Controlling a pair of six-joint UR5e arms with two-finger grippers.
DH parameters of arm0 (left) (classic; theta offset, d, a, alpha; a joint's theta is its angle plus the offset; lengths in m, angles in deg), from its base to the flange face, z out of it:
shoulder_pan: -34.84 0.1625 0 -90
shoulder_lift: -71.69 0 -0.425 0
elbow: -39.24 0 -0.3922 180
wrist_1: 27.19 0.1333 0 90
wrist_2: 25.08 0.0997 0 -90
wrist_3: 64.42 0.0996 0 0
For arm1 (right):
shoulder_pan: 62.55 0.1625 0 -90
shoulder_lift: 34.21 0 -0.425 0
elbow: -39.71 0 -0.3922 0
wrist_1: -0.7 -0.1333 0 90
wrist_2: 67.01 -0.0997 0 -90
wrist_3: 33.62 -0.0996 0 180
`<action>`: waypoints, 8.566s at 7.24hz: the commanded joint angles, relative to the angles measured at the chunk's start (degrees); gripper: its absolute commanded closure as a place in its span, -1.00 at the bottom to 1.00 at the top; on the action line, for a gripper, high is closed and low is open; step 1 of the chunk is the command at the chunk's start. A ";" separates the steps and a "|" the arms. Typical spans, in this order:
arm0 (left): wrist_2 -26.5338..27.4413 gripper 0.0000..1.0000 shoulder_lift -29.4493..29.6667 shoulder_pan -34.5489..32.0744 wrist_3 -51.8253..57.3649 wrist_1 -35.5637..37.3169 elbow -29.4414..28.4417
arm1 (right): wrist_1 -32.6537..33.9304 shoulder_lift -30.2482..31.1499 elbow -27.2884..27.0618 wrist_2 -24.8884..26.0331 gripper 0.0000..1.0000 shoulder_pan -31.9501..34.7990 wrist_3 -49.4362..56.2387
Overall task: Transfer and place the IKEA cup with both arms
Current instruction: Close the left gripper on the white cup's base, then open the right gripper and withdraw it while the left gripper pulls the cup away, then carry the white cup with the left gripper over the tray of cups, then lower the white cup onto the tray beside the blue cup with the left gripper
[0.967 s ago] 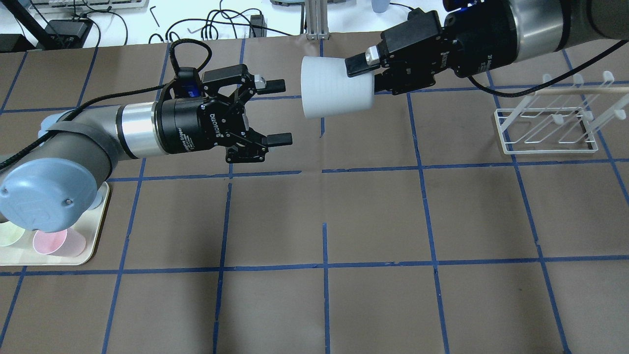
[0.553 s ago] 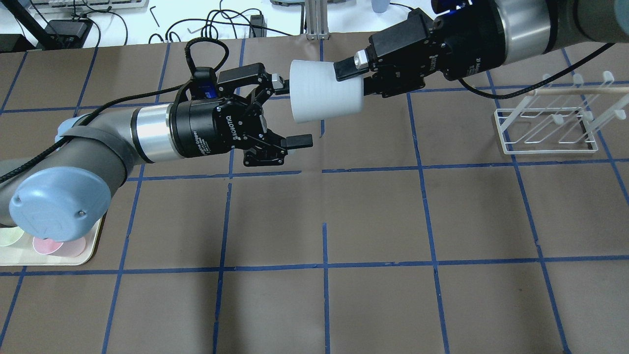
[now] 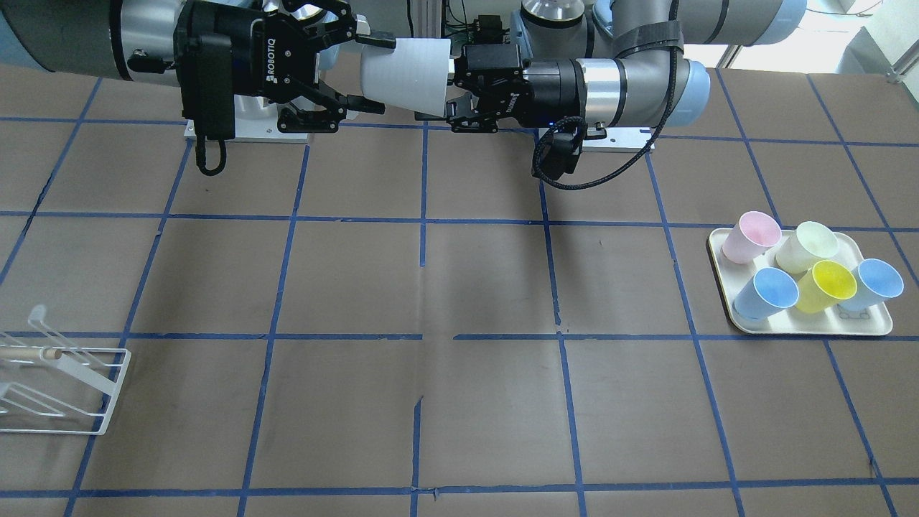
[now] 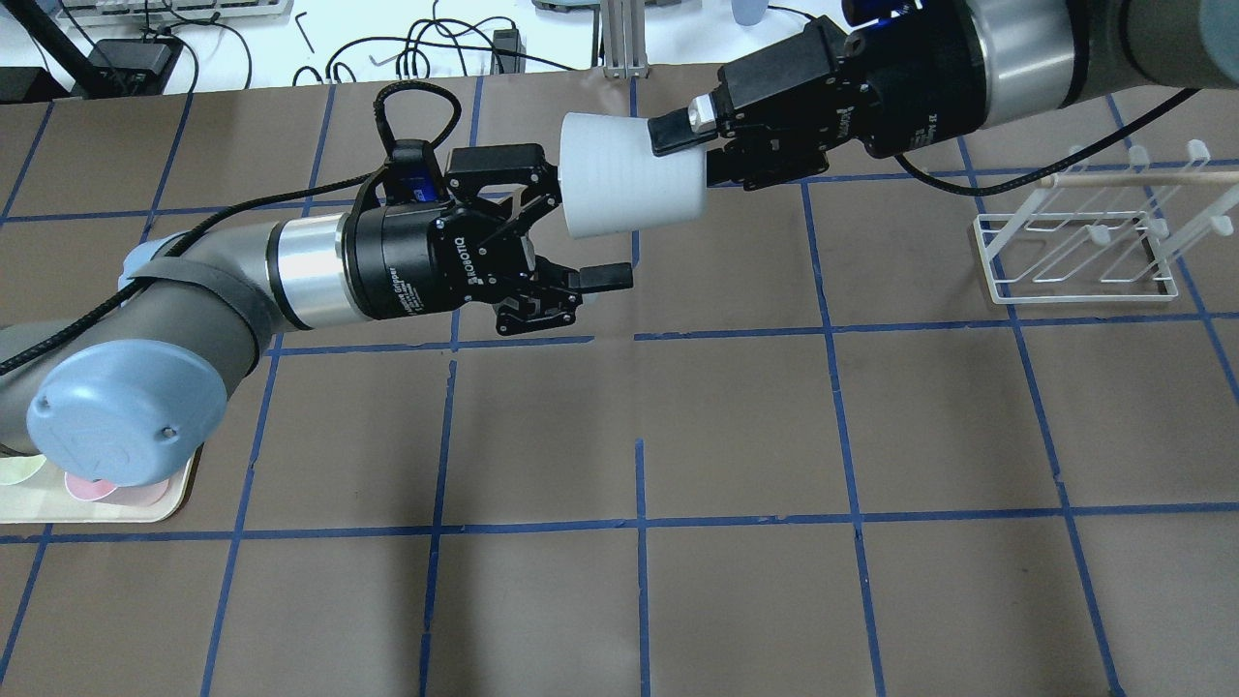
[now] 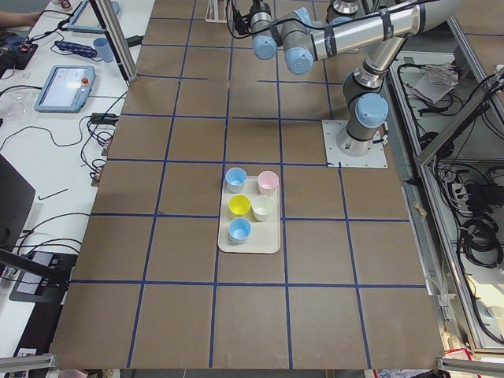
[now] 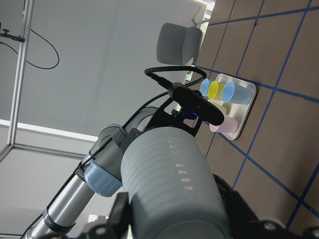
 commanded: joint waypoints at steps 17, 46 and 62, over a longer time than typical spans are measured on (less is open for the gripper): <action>67.24 1.00 -4.00 15.29 2.17 13.65 -1.12 | 18.47 -1.49 0.52 29.45 -1.00 0.04 -20.30; 84.47 1.00 32.74 62.31 80.49 30.47 -21.70 | 50.03 0.88 -0.79 68.90 -1.00 6.98 -62.50; 85.61 -0.79 11.77 48.02 62.10 15.22 -23.71 | 49.94 0.97 -0.88 68.64 -1.00 6.98 -62.41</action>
